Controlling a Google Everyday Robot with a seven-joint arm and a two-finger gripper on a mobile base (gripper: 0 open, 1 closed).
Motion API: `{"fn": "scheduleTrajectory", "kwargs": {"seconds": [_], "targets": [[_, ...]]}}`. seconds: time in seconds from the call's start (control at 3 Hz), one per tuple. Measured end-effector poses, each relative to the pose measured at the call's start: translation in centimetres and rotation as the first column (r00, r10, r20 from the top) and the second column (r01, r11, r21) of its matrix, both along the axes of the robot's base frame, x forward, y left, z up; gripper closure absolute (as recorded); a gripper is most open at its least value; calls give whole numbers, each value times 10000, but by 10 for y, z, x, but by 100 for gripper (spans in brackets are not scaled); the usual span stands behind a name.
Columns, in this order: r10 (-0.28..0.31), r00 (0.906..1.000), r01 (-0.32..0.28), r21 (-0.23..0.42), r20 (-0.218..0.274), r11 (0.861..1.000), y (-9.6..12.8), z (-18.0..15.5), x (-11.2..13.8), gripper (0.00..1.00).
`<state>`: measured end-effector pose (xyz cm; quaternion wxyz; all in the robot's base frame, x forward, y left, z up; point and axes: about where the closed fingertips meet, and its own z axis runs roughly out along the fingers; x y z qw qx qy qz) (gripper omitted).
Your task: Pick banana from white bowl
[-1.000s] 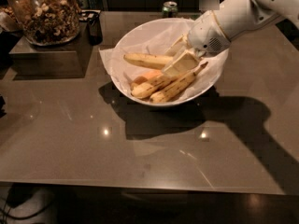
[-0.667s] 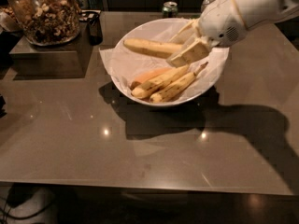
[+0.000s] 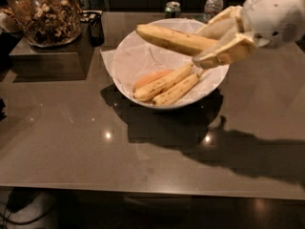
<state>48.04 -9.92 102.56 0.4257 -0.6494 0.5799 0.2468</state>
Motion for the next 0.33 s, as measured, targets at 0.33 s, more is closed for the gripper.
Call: {"fn": "scheduleTrajectory", "kwargs": {"seconds": [0.33], "targets": [[-295,9990,280,415,344,9987,-19,15,-42,100]]}}
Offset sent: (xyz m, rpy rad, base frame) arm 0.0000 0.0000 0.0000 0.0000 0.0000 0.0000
